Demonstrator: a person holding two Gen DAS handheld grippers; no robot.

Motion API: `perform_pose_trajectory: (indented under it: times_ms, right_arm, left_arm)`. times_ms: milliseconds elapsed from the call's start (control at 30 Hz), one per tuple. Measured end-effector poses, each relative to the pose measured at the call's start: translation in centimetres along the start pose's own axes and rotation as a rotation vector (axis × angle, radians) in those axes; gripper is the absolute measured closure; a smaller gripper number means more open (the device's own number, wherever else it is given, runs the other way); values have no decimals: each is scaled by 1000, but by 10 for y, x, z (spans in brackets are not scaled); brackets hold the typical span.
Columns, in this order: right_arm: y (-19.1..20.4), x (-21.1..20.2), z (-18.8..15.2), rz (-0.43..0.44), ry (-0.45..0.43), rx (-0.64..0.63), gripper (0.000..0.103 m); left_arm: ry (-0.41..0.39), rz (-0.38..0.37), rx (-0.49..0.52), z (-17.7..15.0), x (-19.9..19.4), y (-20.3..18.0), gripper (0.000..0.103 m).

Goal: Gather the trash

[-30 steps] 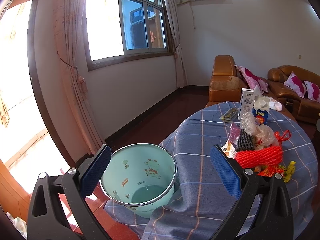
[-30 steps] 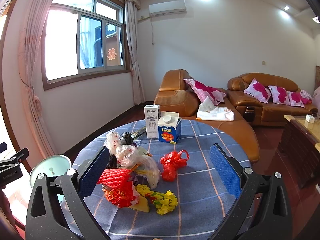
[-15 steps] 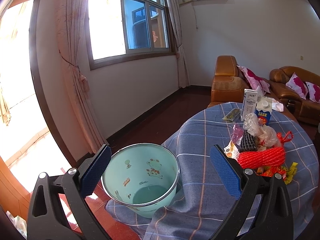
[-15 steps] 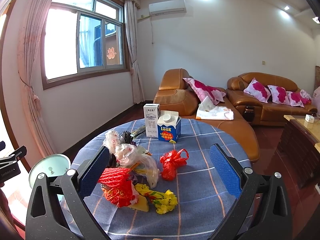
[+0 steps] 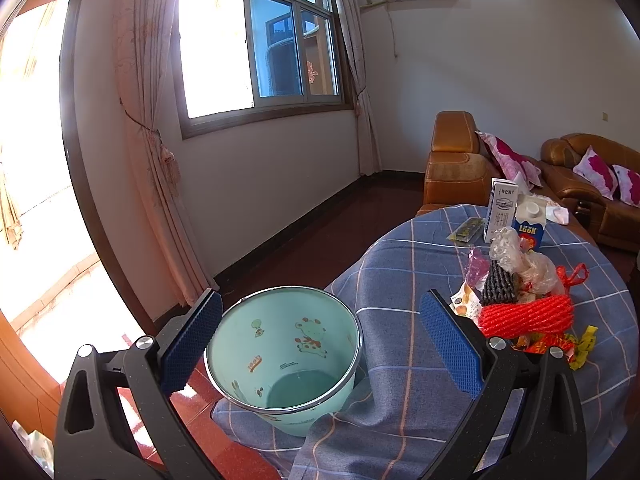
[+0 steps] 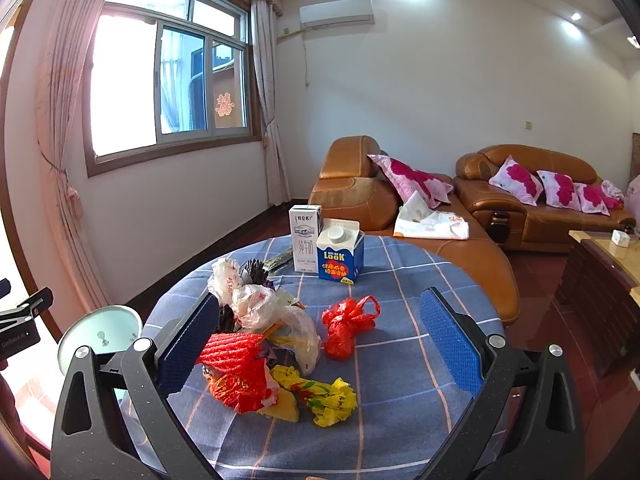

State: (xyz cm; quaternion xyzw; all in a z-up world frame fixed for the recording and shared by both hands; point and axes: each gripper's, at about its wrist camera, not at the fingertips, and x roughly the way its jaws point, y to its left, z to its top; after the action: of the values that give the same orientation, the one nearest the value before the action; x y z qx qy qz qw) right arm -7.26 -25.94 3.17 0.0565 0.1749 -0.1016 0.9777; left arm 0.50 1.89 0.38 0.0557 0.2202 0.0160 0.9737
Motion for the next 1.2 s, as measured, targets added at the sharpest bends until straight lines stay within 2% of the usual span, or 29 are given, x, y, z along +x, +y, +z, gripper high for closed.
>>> perform_pose_trajectory:
  times_ms: [1200]
  right_arm:
    - [-3,5,-5,-17,1,0,5]
  left_arm:
    - [27,15,14,-6,13,1,6]
